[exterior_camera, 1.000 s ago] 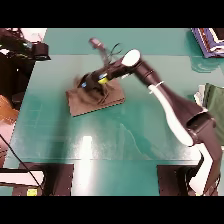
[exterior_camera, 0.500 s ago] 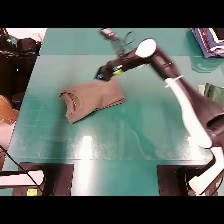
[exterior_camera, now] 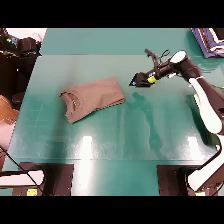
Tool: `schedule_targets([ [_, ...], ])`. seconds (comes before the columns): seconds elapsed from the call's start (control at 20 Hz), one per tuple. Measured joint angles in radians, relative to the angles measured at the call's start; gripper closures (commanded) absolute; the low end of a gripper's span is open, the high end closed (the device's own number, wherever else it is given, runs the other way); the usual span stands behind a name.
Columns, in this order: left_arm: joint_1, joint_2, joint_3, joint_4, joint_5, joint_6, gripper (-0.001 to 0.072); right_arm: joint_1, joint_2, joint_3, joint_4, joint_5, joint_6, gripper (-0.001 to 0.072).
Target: Fold the shirts.
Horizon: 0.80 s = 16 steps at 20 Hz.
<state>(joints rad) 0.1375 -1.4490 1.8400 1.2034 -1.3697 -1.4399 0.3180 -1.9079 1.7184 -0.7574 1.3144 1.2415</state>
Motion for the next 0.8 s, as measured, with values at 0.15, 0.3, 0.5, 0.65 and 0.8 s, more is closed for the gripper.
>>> schedule_targets([
  [0.15,0.0,0.0,0.0,-0.005,0.0,0.0,0.0682,0.037,-0.109,0.068,0.04,0.014,0.014,0.0059],
  [0.3,0.0,0.0,0.0,-0.007,0.0,0.0,0.0682,0.08,-0.217,0.169,0.117,0.019,0.036,0.0077],
  [0.5,0.0,0.0,0.0,-0.011,0.0,0.0,0.0682,0.14,-0.331,0.292,0.212,0.023,0.071,0.031],
  [0.65,0.0,0.0,0.0,-0.027,-0.001,0.0,0.0682,0.177,-0.364,0.326,0.237,0.009,0.079,0.0577],
  [0.8,0.0,0.0,0.0,-0.048,-0.002,0.0,0.0682,0.193,-0.373,0.339,0.253,-0.002,0.066,0.0696],
])
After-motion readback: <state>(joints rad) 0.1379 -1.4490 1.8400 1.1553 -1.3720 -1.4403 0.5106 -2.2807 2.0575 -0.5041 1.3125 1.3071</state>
